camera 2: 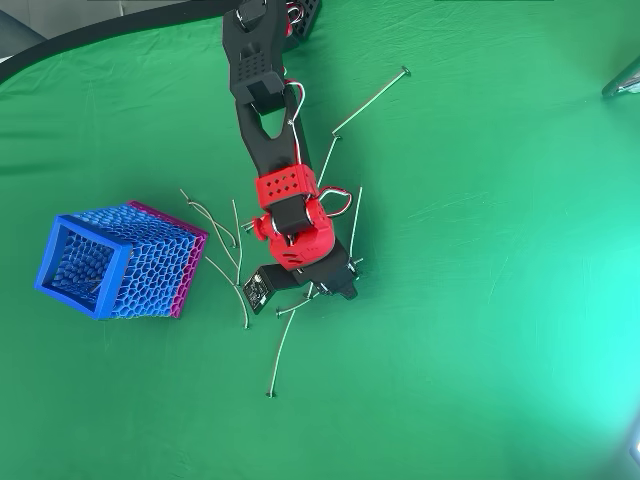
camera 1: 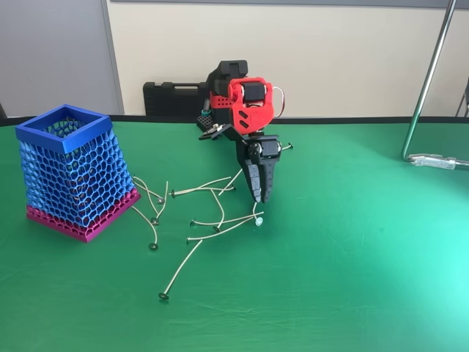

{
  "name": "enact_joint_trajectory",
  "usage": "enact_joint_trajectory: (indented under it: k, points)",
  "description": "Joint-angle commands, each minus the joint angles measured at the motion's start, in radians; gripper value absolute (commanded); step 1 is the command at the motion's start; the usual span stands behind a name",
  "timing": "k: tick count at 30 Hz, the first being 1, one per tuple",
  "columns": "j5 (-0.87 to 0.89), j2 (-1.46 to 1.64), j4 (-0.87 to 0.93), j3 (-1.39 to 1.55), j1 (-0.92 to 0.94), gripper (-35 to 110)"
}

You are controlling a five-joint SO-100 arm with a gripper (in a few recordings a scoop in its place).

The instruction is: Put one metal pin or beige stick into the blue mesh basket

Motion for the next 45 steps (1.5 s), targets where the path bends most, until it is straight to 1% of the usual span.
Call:
enact_joint_trajectory:
  k: [1, 24, 45]
  points:
    - [0.006, 0.002, 0.006, -0.028, -0.005, 17]
    - [-0.011, -0.055, 0.014, 0.034, -0.021, 17]
    - [-0.029, -0.110, 0.014, -0.008, -0.023, 16]
